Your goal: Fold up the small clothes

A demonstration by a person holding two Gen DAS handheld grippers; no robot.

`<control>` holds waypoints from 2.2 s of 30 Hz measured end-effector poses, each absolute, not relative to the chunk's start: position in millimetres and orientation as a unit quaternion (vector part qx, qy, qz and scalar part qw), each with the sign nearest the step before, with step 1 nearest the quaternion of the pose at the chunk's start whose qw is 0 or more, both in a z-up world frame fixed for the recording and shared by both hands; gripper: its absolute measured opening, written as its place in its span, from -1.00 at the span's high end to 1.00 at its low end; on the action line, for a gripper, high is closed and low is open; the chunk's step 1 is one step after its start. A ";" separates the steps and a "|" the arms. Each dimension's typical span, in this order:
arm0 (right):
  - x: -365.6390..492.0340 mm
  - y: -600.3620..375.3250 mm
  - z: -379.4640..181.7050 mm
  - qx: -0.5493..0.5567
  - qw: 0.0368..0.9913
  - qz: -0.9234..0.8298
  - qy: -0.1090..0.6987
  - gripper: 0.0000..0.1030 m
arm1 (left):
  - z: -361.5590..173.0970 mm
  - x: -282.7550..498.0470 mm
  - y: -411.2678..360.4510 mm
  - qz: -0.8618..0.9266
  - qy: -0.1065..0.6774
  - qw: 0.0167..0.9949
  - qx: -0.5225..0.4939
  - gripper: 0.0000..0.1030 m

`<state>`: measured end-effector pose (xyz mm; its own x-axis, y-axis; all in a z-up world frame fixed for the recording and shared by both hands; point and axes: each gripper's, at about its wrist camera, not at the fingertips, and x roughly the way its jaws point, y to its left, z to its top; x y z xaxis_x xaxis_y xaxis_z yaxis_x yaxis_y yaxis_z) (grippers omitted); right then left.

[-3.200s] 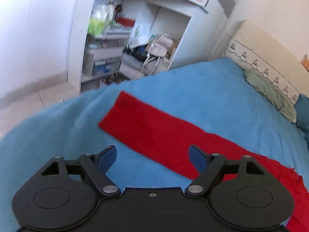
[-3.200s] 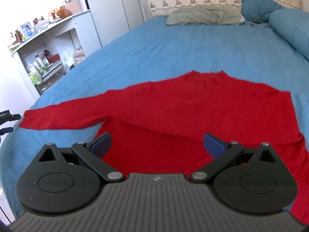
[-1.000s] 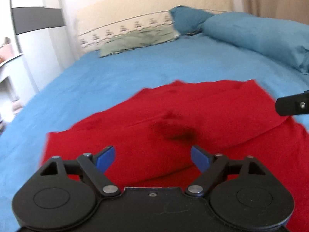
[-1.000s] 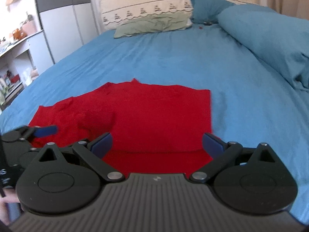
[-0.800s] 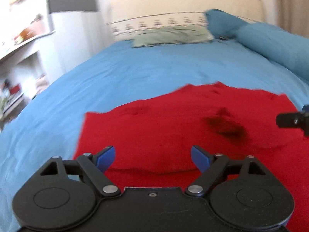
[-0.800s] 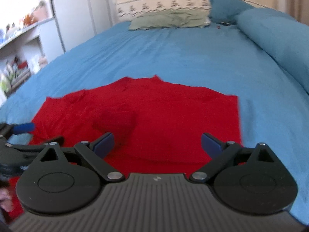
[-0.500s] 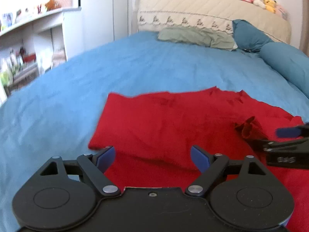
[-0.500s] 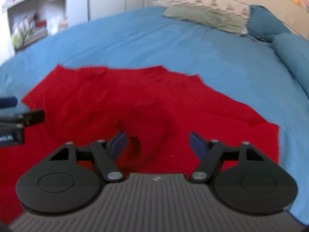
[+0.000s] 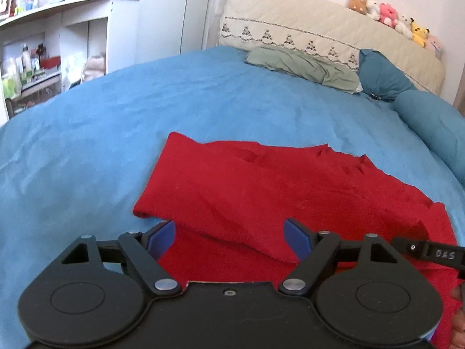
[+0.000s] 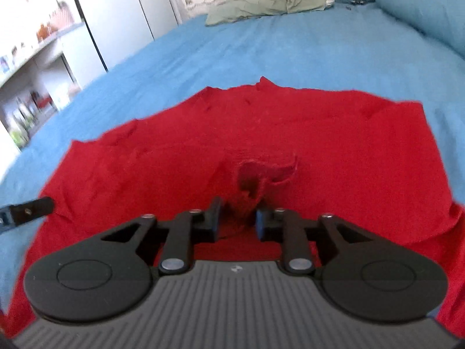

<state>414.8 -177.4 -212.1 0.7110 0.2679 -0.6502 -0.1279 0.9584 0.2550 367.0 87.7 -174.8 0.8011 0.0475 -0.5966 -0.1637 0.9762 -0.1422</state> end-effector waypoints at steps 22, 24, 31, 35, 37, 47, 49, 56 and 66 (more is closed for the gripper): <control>423.2 -191.4 -209.3 0.153 0.914 0.055 0.373 0.47 | -177.7 369.7 82.4 0.056 0.321 0.941 -0.086 -0.64; 423.8 -190.6 -206.3 0.148 0.917 0.056 0.366 0.55 | -177.7 370.1 81.0 0.059 0.322 0.942 -0.076 -0.64; 428.8 -187.7 -153.6 0.096 0.949 0.071 0.290 0.57 | -186.5 372.4 78.3 0.069 0.337 0.937 -0.056 -0.64; 434.6 -210.8 -127.0 0.074 0.962 0.037 0.260 0.57 | -191.1 374.1 81.2 0.075 0.342 0.935 -0.056 -0.64; 434.2 -226.1 -128.2 0.062 0.963 0.016 0.261 0.57 | -194.1 374.7 82.3 0.078 0.345 0.934 -0.055 -0.64; 426.8 -273.7 -180.5 0.102 0.947 -0.031 0.303 0.57 | -211.8 375.7 95.4 0.100 0.356 0.928 -0.048 -0.64; 425.8 -278.6 -183.7 0.099 0.946 -0.033 0.306 0.57 | -212.4 378.9 95.3 0.101 0.349 0.931 -0.044 -0.64; 406.4 -283.7 -178.0 0.071 0.958 -0.062 0.271 -1.00 | -217.9 402.7 96.3 0.112 0.328 0.937 0.053 -0.71; 393.3 -292.4 -175.5 0.086 0.959 -0.023 0.271 -1.00 | -225.1 397.3 132.7 0.201 0.318 0.927 -0.020 -0.84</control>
